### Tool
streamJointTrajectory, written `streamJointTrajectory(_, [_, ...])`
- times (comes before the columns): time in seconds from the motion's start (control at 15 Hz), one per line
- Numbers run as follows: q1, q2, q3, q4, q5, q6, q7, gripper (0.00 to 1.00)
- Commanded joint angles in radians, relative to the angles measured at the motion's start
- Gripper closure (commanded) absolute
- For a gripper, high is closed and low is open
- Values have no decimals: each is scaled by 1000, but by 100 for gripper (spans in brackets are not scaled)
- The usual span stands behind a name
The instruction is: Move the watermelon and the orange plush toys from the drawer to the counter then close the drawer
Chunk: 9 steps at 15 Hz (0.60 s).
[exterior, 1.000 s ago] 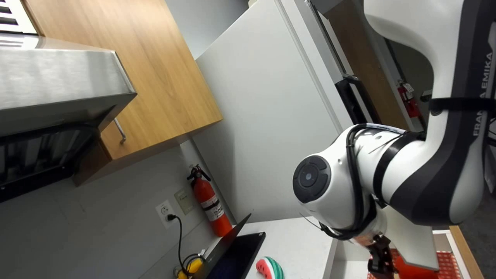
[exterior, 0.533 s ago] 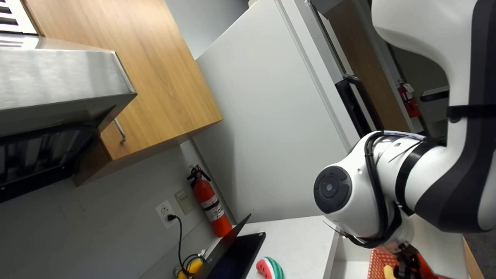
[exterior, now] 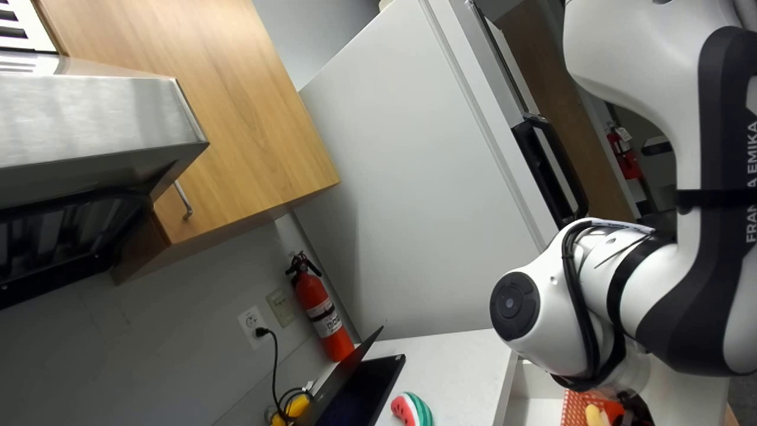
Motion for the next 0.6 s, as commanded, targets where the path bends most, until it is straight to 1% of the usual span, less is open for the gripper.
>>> streamJointTrajectory(0.0, [-7,26,-13,34,24,-19,68,0])
streamJointTrajectory(0.53, [-9,36,-31,94,9,-14,124,0])
